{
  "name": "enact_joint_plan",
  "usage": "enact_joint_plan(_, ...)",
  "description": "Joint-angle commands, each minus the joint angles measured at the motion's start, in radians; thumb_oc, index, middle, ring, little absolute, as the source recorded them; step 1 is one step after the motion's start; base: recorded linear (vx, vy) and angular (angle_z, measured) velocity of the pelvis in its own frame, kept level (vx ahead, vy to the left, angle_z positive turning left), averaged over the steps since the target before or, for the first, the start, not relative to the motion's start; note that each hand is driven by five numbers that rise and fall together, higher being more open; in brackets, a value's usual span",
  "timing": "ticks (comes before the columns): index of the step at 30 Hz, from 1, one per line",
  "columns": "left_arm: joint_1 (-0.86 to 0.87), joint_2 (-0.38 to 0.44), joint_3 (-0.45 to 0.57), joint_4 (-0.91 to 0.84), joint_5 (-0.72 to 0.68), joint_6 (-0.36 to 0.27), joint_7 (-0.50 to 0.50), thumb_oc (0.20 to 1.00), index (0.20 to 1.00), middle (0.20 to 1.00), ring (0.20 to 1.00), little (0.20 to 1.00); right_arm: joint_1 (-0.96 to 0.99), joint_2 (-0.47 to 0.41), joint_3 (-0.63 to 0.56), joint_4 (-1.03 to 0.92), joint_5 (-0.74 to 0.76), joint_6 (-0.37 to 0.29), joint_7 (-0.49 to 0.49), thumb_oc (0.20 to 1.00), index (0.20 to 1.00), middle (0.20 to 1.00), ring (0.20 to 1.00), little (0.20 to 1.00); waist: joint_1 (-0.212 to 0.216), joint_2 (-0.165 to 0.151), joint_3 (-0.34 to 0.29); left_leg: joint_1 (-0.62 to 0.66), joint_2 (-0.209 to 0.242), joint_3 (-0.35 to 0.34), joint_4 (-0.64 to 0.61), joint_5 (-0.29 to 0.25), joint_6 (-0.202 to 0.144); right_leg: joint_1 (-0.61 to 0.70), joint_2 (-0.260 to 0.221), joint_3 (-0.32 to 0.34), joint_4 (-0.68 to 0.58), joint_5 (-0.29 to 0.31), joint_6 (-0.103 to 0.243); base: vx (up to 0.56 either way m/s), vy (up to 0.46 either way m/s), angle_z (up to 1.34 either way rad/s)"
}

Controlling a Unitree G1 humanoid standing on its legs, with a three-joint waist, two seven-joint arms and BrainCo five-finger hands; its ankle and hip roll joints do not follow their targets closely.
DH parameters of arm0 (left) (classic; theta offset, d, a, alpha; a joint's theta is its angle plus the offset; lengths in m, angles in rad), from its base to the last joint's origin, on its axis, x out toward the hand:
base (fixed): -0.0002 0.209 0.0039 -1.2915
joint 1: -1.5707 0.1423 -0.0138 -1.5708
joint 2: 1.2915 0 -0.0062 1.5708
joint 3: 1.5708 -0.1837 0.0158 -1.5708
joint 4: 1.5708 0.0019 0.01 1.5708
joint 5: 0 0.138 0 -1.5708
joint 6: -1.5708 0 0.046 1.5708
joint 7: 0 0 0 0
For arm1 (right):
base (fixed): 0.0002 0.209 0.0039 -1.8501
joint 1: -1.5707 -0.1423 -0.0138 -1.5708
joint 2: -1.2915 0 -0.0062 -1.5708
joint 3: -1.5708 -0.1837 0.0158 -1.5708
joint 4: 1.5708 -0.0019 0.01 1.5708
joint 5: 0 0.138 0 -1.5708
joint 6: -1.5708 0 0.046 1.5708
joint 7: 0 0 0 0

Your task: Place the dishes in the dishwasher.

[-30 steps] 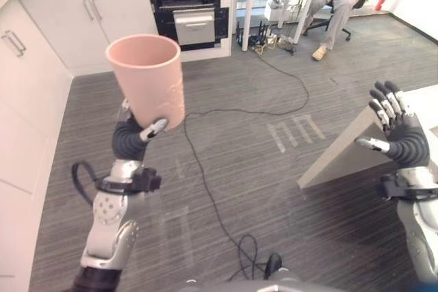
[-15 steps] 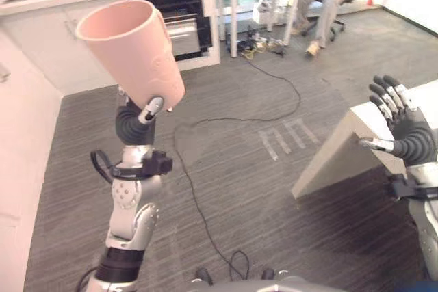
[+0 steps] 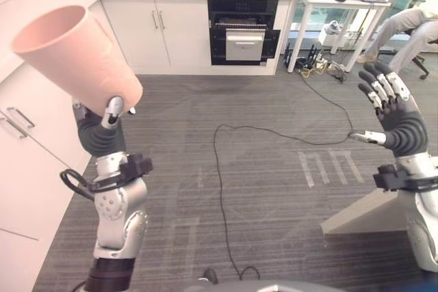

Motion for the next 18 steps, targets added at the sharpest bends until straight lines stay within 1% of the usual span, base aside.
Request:
enact_joint_plan(1,-0.016,0.051,0.037,-0.085,0.052,-0.044,-0.038,0.200,0.200,0.200,0.200,0.200,-0.061,-0.010,0.011,0.003,-0.021,-0.052,-0.017,1.000,1.000,1.000,1.000,1.000,0.008,0.019,-0.008,0.078,0.114,0.058,-0.021,-0.068,-0.067,-0.033,-0.041,-0.001,-0.011,-0.073,0.058,0.05,0.006,0.39)
enact_joint_plan(4,-0.008,0.057,0.038,-0.083,0.045,-0.041,-0.056,0.200,0.200,0.200,0.200,0.200,-0.062,-0.014,0.012,0.004,-0.016,-0.048,-0.019,1.000,1.000,1.000,1.000,1.000,0.008,0.022,-0.007,0.080,0.115,0.059,-0.021,-0.069,-0.064,-0.033,-0.041,-0.003,-0.005,-0.077,0.058,0.05,0.002,0.27)
enact_joint_plan(5,-0.096,0.058,-0.069,-0.093,0.066,-0.078,-0.131,0.200,0.200,0.200,0.200,0.200,-0.025,0.057,0.020,0.007,0.076,-0.152,-0.025,1.000,1.000,1.000,1.000,1.000,-0.123,0.059,0.017,0.041,0.056,0.109,-0.010,-0.085,-0.062,-0.115,0.024,0.144,-0.017,-0.095,0.027,0.00,-0.010,0.08)
enact_joint_plan(6,-0.080,0.060,-0.060,-0.097,0.073,-0.083,-0.140,0.200,0.200,0.200,0.200,0.200,-0.017,0.060,0.012,0.004,0.078,-0.160,-0.012,1.000,1.000,1.000,1.000,1.000,-0.116,0.058,0.008,0.044,0.054,0.099,-0.017,-0.090,-0.058,-0.114,0.024,0.140,-0.023,-0.092,0.030,-0.05,-0.026,0.14)
enact_joint_plan(11,-0.068,0.073,-0.040,-0.107,0.063,-0.079,-0.152,0.200,0.200,0.200,0.200,0.200,-0.014,0.063,0.014,-0.023,0.031,-0.150,-0.044,1.000,1.000,1.000,1.000,1.000,-0.101,0.050,-0.014,0.051,0.051,0.080,-0.022,-0.097,-0.049,-0.105,0.039,0.138,-0.025,-0.097,0.027,-0.05,-0.082,0.16)
enact_joint_plan(12,-0.065,0.075,-0.039,-0.107,0.053,-0.080,-0.160,0.200,0.200,0.200,0.200,0.200,-0.014,0.059,0.016,-0.024,0.013,-0.143,-0.050,1.000,1.000,1.000,1.000,1.000,-0.101,0.047,-0.017,0.055,0.051,0.083,-0.020,-0.099,-0.048,-0.102,0.045,0.140,-0.025,-0.100,0.024,-0.03,-0.150,0.00)
enact_joint_plan(13,-0.066,0.072,-0.041,-0.102,0.002,-0.060,-0.177,0.200,0.200,0.200,0.200,0.200,-0.013,0.055,0.018,-0.017,-0.011,-0.135,-0.059,1.000,1.000,1.000,1.000,1.000,-0.100,0.044,-0.018,0.057,0.051,0.084,-0.014,-0.102,-0.048,-0.098,0.052,0.144,-0.026,-0.104,0.019,-0.01,-0.260,0.02)
enact_joint_plan(14,-0.059,0.066,-0.036,-0.093,-0.047,-0.029,-0.192,0.200,0.200,0.200,0.200,0.200,-0.014,0.041,0.020,-0.008,-0.039,-0.130,-0.076,1.000,1.000,1.000,1.000,1.000,-0.095,0.034,-0.015,0.057,0.047,0.080,0.025,-0.120,-0.047,-0.094,0.057,0.151,-0.026,-0.107,0.011,0.01,-0.258,-0.01)
enact_joint_plan(15,-0.056,0.065,-0.037,-0.090,-0.046,-0.027,-0.193,0.200,0.200,0.200,0.200,0.200,-0.016,0.031,0.019,-0.006,-0.033,-0.126,-0.085,1.000,1.000,1.000,1.000,1.000,-0.093,0.028,-0.013,0.047,0.048,0.075,0.065,-0.136,-0.049,-0.093,0.057,0.156,-0.024,-0.108,0.006,0.06,-0.367,-0.07)
enact_joint_plan(16,-0.046,0.062,-0.045,-0.098,-0.029,-0.019,-0.187,0.200,0.200,0.200,0.200,0.200,-0.020,0.014,0.012,-0.003,0.012,-0.120,-0.092,1.000,1.000,1.000,1.000,1.000,-0.088,0.009,-0.003,-0.006,0.059,0.075,0.219,-0.156,-0.063,-0.082,0.058,0.164,-0.026,-0.111,-0.016,0.05,-0.304,-0.16)
enact_joint_plan(17,-0.041,0.059,-0.048,-0.104,-0.020,-0.014,-0.182,0.200,0.200,0.200,0.200,0.200,-0.023,0.012,0.011,0.000,0.031,-0.121,-0.088,1.000,1.000,1.000,1.000,1.000,-0.087,0.004,0.003,-0.041,0.075,0.075,0.294,-0.154,-0.074,-0.076,0.064,0.167,-0.031,-0.115,-0.029,0.05,-0.393,-0.13)
enact_joint_plan(18,-0.037,0.057,-0.054,-0.105,-0.011,-0.016,-0.167,0.200,0.200,0.200,0.200,0.200,-0.032,0.006,0.014,0.006,0.052,-0.129,-0.077,1.000,1.000,1.000,1.000,1.000,-0.087,-0.009,0.018,-0.109,0.116,0.083,0.478,-0.108,-0.102,-0.067,0.071,0.172,-0.041,-0.122,-0.061,0.04,-0.321,-0.11)
